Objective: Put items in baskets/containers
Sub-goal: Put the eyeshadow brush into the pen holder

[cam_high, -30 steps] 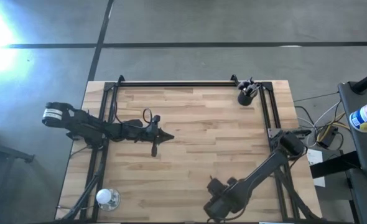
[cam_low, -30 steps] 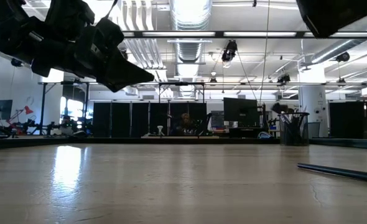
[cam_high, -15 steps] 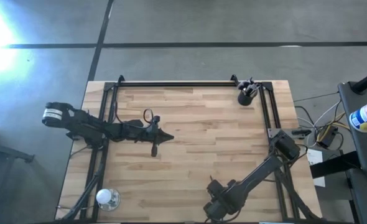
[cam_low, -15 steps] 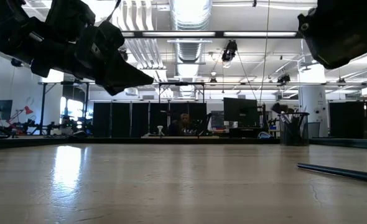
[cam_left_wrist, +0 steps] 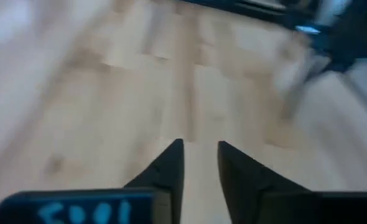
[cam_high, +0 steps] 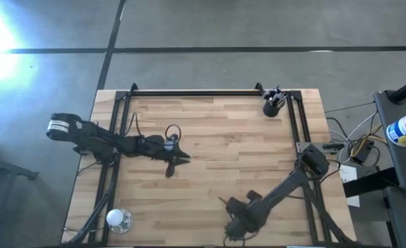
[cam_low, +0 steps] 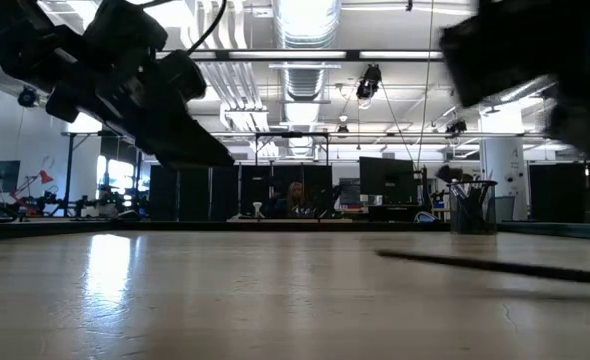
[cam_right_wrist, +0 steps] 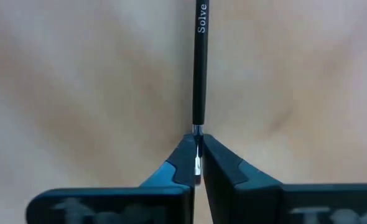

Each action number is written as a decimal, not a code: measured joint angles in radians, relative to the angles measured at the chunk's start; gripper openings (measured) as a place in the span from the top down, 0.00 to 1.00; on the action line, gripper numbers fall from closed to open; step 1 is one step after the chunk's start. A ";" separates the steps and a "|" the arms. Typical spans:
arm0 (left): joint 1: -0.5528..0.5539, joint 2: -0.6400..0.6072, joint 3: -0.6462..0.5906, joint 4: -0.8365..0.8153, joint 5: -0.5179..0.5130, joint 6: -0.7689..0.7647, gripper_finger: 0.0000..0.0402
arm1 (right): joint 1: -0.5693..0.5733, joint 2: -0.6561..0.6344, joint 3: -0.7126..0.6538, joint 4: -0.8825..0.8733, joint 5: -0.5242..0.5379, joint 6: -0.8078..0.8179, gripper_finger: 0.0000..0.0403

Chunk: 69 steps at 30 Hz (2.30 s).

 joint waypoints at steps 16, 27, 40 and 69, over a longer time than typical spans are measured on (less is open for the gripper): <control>-0.005 0.000 0.010 -0.068 0.306 -0.304 0.66 | -0.211 -0.008 0.163 -0.146 0.441 -0.851 0.97; -0.005 0.000 0.040 -0.081 0.321 -0.435 0.66 | -0.264 -0.008 0.192 -0.126 0.627 -1.303 0.97; -0.005 0.000 0.120 -0.190 0.320 -0.441 0.66 | -0.287 -0.008 0.192 -0.019 0.750 -1.564 0.97; -0.006 0.024 -0.064 0.216 0.204 -0.227 1.00 | -0.260 -0.255 0.000 -0.068 0.903 -0.904 0.63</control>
